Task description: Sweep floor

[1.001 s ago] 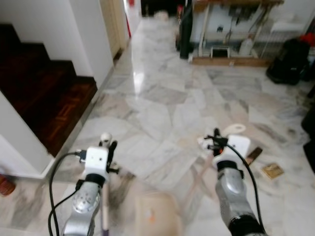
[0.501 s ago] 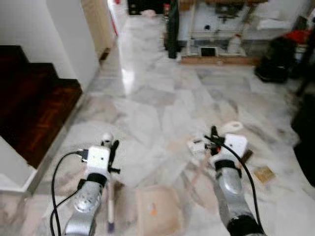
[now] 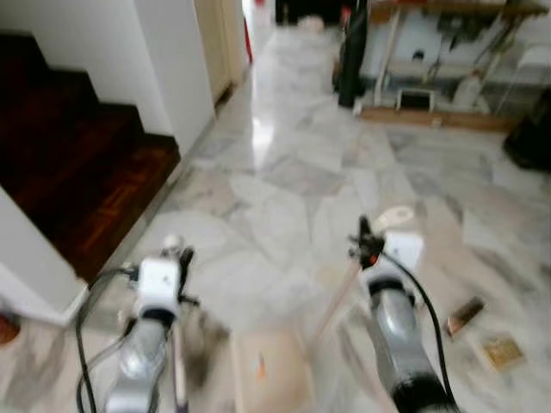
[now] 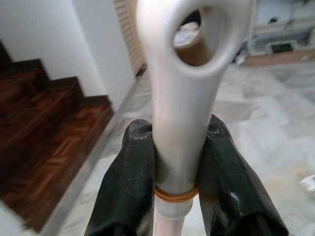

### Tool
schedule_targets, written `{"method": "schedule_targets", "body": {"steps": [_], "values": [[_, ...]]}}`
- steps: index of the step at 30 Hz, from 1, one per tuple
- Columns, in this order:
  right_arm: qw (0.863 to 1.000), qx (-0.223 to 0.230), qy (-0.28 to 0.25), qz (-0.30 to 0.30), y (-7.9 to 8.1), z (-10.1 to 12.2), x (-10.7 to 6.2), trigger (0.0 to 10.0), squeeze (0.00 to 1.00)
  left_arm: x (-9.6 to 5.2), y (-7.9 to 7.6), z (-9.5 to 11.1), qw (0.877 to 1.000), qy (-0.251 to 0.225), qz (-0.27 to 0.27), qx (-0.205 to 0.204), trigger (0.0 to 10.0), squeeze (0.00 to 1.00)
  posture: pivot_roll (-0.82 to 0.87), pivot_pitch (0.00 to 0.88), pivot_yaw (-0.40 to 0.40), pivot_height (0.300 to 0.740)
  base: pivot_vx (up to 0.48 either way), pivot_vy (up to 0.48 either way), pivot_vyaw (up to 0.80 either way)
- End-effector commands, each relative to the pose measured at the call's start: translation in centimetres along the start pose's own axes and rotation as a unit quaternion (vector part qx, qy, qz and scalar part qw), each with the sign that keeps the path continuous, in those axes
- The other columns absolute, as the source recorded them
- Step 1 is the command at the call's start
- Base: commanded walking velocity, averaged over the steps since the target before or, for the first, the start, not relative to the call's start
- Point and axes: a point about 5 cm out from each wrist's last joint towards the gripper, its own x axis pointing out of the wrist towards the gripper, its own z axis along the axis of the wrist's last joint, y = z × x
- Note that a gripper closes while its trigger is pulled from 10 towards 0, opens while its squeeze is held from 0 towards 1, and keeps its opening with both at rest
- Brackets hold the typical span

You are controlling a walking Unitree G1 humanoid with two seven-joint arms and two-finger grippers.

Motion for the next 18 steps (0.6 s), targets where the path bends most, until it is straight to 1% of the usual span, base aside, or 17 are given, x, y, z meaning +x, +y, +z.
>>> {"method": "schedule_targets", "body": {"steps": [1,10,15,18], "values": [[1.0,0.005,-0.026,0.015,1.07,1.17,0.65,10.0,0.0,0.3,0.86,0.79,1.0,-0.022,0.01,0.009,10.0,0.0,0.12,0.0,-0.003,0.74,0.319,0.0,0.0],[0.999,0.007,-0.027,0.016,1.09,1.2,0.6,10.0,0.0,0.31,0.82,0.78,1.0,-0.021,0.011,0.009,10.0,0.0,0.12,0.0,-0.003,0.74,0.319,0.0,0.0],[1.0,0.012,-0.015,0.014,1.11,0.9,0.56,10.0,0.0,0.28,0.82,0.73,1.0,-0.021,0.009,0.009,10.0,0.0,0.12,0.0,0.0,0.74,0.319,0.0,0.0],[1.0,0.018,-0.013,0.012,1.18,0.83,0.58,10.0,0.0,0.33,0.82,0.76,1.0,-0.022,0.008,0.009,10.0,0.0,0.13,0.0,0.001,0.74,0.322,0.0,-0.8]]}}
